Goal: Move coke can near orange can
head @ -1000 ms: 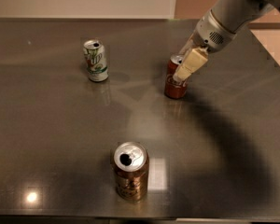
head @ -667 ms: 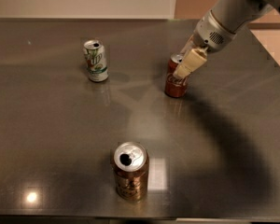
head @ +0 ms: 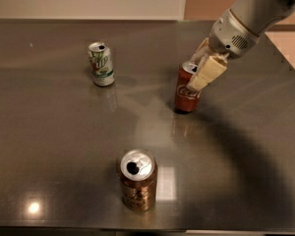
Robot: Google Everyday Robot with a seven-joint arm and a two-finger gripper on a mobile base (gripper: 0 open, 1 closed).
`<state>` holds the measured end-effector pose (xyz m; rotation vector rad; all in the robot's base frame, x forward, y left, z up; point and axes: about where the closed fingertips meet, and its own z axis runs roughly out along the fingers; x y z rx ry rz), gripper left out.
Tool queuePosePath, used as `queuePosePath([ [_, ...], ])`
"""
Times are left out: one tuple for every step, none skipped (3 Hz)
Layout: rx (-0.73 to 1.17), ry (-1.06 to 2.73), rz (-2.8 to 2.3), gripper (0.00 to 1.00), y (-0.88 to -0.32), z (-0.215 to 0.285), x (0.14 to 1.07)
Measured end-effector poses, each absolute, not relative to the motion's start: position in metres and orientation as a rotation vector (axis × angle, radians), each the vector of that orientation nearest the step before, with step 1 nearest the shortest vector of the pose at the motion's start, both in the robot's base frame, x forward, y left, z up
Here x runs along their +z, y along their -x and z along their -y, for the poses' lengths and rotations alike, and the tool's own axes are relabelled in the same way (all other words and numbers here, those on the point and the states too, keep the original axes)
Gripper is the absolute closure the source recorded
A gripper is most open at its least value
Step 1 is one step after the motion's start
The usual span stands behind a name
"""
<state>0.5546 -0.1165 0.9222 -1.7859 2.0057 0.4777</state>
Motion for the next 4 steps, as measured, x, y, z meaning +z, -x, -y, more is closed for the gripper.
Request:
queuePosePath([
  [0.526, 1.902, -1.895, 1.00, -0.504, 0.104, 0.935],
  [0.545, 2.032, -1.767, 1.00, -0.444, 0.090, 0.942],
  [0.546, 2.138, -1.682, 1.00, -0.403, 0.082, 0.937],
  [0.534, 2.225, -1.623, 1.00, -0.372, 0.079, 0.925],
])
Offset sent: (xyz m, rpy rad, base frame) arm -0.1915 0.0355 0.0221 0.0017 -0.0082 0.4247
